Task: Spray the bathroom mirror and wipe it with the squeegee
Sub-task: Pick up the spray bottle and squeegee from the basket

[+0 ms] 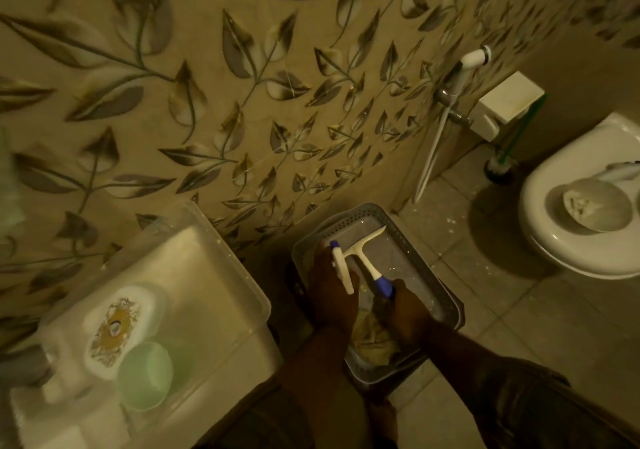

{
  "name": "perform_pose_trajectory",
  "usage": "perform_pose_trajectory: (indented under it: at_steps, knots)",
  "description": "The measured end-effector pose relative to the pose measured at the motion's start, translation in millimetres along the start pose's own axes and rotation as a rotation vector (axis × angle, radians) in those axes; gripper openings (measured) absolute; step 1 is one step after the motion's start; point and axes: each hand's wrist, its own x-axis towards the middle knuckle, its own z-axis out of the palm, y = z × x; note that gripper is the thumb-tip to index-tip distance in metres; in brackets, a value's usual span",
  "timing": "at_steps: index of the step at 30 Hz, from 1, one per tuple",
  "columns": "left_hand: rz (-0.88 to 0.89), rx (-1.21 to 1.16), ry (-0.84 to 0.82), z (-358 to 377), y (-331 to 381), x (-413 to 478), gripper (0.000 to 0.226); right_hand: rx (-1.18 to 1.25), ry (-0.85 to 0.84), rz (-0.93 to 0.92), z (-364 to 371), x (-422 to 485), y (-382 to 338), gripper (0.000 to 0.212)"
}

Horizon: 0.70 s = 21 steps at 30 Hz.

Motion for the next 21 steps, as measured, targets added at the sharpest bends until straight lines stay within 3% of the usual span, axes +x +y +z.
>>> perform_pose_trajectory:
  at_steps: [3, 7, 8, 12, 21]
  knots:
    - [0.051, -0.071, 0.014, -29.2, 31.7, -6.7, 0.062, 0.022, 0.031, -0.064, -13.2, -23.7, -2.4, 0.024]
    - [0.032, -0.14, 0.06, -94.6, 84.6, -19.4, 0.055, 0.072, 0.137, -0.184, -29.5, -55.4, -9.5, 0.056]
    - [0.028, -0.183, 0.023, -113.3, 97.3, -22.5, 0.056, 0.099, 0.16, -0.2, -33.3, -66.5, -17.6, 0.056]
    - [0.073, -0.346, 0.001, -178.1, 139.2, -34.9, 0.056, 0.139, 0.292, -0.271, -52.8, -122.1, -69.1, 0.031]
    - [0.329, -0.65, 0.243, -348.0, 182.8, -67.5, 0.05, 0.296, 0.531, -0.563, -48.3, -250.7, -198.0, 0.025]
